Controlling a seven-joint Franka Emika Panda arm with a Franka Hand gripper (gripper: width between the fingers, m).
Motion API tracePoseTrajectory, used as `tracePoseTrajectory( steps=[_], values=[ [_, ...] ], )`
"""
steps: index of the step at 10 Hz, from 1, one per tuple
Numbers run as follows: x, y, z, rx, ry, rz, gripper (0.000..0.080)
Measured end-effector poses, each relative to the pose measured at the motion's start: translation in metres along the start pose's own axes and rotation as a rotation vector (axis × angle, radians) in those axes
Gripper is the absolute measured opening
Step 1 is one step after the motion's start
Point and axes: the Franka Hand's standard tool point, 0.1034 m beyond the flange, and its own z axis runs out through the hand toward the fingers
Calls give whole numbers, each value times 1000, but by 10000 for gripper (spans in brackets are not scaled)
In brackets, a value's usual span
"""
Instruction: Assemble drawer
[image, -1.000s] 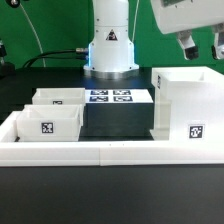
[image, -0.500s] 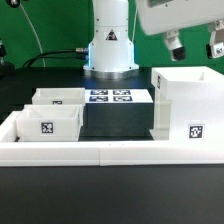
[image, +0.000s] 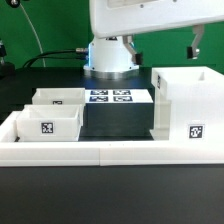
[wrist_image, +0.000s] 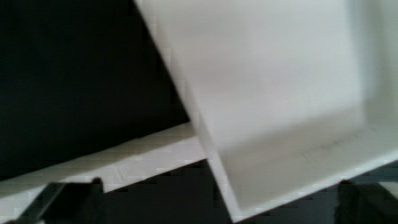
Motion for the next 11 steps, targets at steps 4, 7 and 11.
tracePoseTrajectory(
  steps=[4, 7, 11],
  values=[
    [-1, -2, 2, -2, -3, -203, 648],
    [-11, 33, 8, -55, -5, -226, 648],
    [-8, 105, 7, -75, -9, -257, 648]
  ],
)
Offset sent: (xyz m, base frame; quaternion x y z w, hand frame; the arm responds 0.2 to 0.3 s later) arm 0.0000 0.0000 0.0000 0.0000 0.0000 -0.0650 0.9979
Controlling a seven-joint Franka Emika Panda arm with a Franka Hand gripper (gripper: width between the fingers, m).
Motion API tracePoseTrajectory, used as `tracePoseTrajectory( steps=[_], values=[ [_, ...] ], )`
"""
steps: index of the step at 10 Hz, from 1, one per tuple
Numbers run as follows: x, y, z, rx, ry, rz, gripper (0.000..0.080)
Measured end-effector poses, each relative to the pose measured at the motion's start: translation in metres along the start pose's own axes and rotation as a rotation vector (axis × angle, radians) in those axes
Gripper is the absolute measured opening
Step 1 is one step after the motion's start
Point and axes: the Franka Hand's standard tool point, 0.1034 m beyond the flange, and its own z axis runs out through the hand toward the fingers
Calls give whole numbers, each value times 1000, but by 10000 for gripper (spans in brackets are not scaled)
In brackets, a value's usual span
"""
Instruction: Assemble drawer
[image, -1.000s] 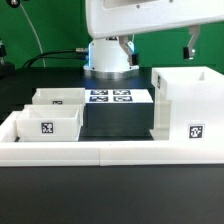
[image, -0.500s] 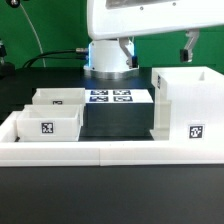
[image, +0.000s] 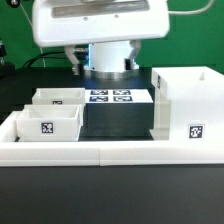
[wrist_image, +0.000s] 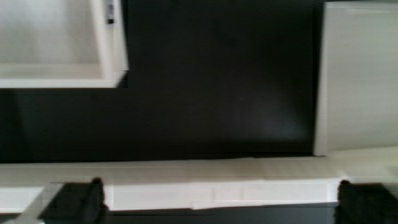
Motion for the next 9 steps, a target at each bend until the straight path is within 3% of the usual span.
tracePoseTrajectory(
  steps=[1, 6, 9],
  values=[
    [-3, 7, 4, 0, -6, 4, 648],
    [-6, 5, 9, 9, -52, 84, 648],
    [-32, 7, 29, -3, -77, 151, 648]
  ],
)
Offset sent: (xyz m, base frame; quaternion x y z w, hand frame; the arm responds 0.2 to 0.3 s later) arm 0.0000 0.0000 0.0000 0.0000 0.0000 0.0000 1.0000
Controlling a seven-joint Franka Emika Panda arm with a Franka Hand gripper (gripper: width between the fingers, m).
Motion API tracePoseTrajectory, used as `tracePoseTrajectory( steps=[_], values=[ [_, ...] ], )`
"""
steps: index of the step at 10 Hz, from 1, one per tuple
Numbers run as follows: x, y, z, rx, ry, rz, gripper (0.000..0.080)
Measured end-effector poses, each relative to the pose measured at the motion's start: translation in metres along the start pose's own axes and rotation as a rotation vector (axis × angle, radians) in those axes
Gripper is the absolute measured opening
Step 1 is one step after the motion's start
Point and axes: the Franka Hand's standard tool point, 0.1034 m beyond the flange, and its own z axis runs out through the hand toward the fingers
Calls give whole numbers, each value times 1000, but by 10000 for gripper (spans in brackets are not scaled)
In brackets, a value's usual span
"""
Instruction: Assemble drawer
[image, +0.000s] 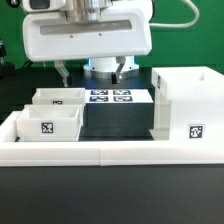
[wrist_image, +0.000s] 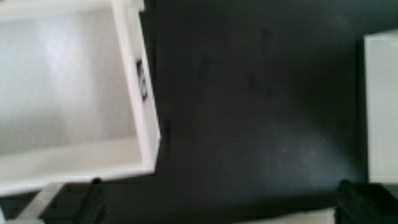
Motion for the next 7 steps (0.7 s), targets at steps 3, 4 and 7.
tracePoseTrajectory(
  steps=[3, 4, 7],
  values=[
    [-13, 12, 23, -19, 13, 0, 648],
    [-16, 15, 27, -22, 10, 2, 648],
    [-16, 24, 34, -30, 18, -6, 648]
  ],
)
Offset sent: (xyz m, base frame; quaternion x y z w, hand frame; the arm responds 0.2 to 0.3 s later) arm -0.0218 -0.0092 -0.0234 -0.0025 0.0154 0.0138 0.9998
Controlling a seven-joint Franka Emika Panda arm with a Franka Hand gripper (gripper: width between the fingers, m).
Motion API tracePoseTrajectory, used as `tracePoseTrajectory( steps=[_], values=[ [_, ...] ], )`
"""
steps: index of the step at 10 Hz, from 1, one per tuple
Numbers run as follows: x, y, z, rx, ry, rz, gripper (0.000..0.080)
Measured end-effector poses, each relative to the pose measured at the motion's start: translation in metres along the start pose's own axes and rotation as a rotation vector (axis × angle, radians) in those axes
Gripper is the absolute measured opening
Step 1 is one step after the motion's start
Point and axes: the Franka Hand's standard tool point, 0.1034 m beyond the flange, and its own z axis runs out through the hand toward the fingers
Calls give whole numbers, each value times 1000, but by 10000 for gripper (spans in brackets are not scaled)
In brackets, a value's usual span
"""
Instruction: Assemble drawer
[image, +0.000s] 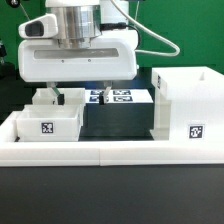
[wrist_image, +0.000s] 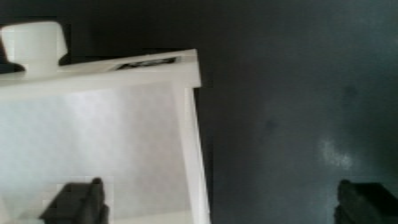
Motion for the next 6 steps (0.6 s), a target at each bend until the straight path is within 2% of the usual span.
tracePoseTrajectory(
  steps=[3, 4, 6],
  values=[
    [-1, 0, 0, 1, -4, -4, 648],
    [-4, 4, 3, 11, -28, -11, 648],
    [-14, 4, 19, 4, -32, -14, 648]
  ],
)
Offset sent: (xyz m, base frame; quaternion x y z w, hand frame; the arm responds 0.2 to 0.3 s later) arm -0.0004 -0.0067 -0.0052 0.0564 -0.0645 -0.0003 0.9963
